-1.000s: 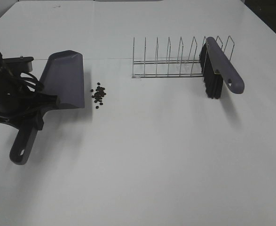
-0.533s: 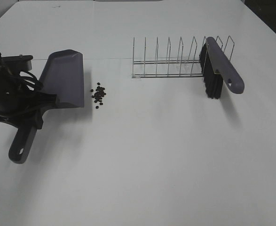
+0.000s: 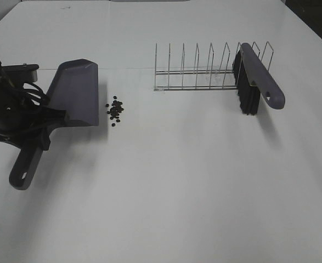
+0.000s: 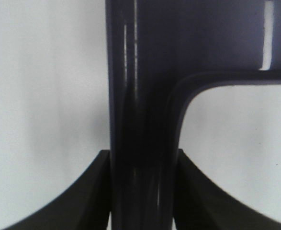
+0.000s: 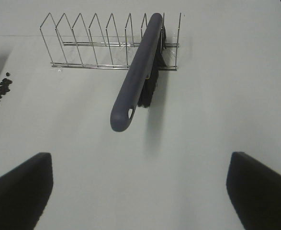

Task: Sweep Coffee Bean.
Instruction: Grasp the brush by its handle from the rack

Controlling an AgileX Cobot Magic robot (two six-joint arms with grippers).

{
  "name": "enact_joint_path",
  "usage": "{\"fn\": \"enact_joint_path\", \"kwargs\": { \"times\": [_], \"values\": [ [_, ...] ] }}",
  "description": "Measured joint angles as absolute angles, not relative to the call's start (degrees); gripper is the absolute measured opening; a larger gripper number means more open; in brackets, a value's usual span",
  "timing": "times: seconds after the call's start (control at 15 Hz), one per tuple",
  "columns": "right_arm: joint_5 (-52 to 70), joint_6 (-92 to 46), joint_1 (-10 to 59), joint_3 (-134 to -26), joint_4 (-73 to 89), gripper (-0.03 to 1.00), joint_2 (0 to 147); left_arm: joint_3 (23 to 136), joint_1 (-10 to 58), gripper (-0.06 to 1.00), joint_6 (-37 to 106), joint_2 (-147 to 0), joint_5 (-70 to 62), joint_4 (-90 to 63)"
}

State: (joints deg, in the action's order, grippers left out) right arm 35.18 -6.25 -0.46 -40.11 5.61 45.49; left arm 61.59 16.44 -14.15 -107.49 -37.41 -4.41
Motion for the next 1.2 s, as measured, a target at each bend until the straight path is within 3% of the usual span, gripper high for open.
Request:
{"fn": "enact_joint_path", "kwargs": {
  "times": [0.13, 0.67, 0.93, 1.2],
  "values": [
    [36.33, -6.93, -0.46, -52.48, 5.79, 0.84, 63.83, 61.59, 16.44, 0.32, -13.69, -107.49, -37.41, -4.41],
    [51.39, -7.05, -0.52, -92.88, 5.84, 0.76, 101.87, 61.59, 16.44, 0.32, -13.52, -107.49, -37.41, -4.35],
    [61.42, -6.93, -0.52, -107.77, 5.84, 0.73, 115.11, 61.59, 16.44, 0.32, -13.52, -107.49, -37.41, -4.41],
    [63.88, -6.88, 1.20, -117.11, 5.16, 0.69, 125.42, 61.59, 16.44, 0.32, -13.52, -107.49, -37.41, -4.47]
  ]
}}
